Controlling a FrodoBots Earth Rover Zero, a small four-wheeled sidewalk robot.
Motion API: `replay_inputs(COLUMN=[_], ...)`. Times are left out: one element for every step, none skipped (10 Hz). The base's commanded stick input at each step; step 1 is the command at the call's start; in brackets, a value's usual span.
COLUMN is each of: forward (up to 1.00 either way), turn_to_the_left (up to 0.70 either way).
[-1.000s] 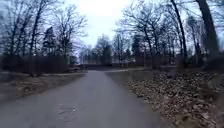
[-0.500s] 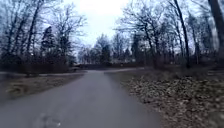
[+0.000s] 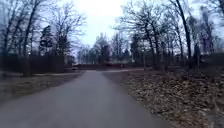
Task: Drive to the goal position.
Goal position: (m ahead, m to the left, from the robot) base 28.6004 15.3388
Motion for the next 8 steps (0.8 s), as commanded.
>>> replay_inputs(forward=[1.0,1.0,1.0,1.0,1.0,1.0,1.0,1.0], turn_to_the_left=[0.0,0.0,0.0,0.0,0.0,0.0,0.4,0.4])
